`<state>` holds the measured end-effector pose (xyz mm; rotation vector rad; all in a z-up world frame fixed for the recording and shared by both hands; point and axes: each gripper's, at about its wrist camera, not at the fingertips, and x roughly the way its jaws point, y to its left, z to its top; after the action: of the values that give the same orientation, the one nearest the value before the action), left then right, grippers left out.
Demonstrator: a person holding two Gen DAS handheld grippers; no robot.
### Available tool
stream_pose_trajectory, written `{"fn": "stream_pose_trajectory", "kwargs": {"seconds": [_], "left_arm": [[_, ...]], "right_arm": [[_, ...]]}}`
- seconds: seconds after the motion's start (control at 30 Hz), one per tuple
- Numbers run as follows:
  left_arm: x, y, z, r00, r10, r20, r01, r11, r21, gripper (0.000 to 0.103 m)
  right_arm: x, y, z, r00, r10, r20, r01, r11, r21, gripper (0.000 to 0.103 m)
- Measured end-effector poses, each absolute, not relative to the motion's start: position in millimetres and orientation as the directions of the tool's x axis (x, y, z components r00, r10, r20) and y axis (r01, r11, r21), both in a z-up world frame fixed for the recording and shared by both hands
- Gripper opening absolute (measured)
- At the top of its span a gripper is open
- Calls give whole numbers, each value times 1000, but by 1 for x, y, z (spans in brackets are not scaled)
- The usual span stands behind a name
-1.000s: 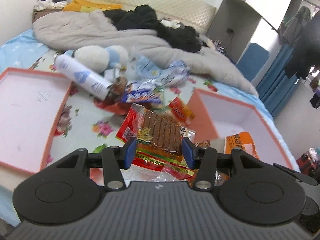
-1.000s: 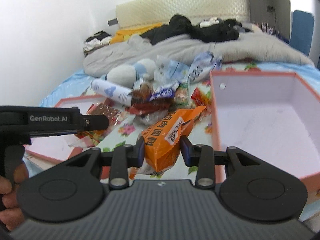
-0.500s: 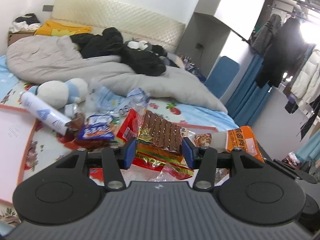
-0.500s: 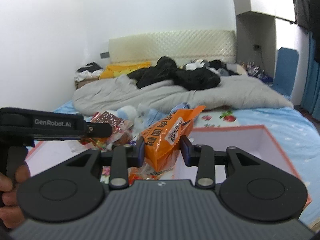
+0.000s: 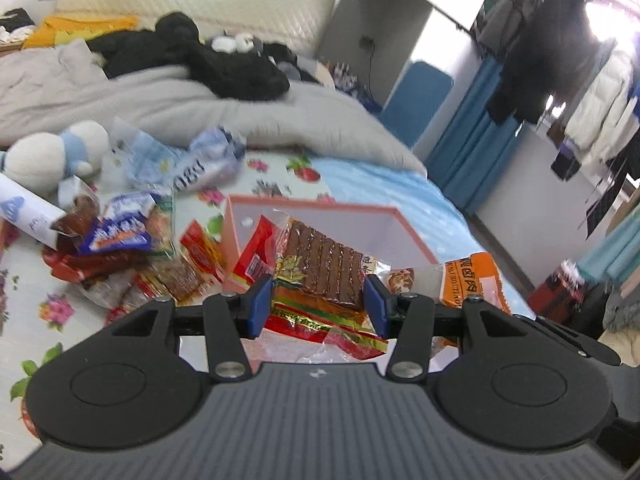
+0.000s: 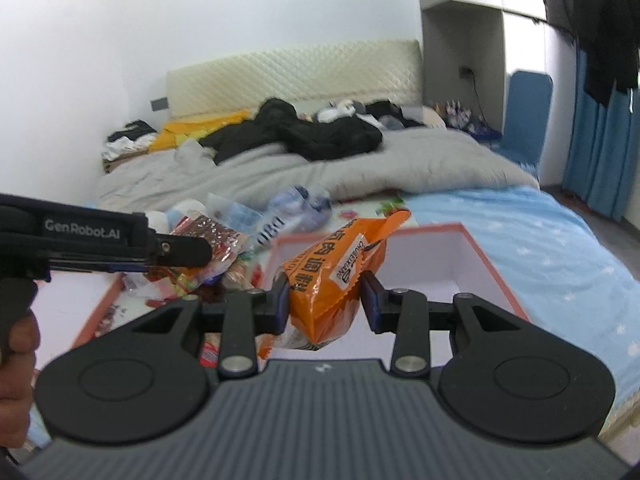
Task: Organize snacks
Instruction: 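Carry the orange bag and red sausage pack over the deep pink box with both grippers, then open both grippers to drop the snacks into the deep pink box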
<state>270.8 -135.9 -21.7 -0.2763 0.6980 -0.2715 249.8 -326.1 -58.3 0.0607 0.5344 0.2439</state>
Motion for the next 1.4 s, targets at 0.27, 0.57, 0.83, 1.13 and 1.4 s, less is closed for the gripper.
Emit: {"fn": "stream_pose_trajectory", "kwargs": {"seconds": [0.27,0.57,0.83,1.13,1.4], "left_arm": [[319,-161,-69,658,-322,-681,159,943,-292,55],[347,-171,-99,612,-312,-727,156,949,-275,56],[340,-168,-94,613,-302,-730,161,953,-259,79],[302,-156,-62,673,-294,-679,186,955,-229,80],[265,-133,-25,737,-289,-611,186,956,-228,80]], "right_arm": [[274,-339,-104,776,234,-585,-188,972,139,40],[298,-343,-139,724,234,-649,-169,972,162,41],[298,-346,-144,713,230,-663,-136,972,190,64],[271,-348,-116,758,247,-604,-134,965,226,70],[244,-337,-77,807,278,-521,-171,954,245,70]]}}
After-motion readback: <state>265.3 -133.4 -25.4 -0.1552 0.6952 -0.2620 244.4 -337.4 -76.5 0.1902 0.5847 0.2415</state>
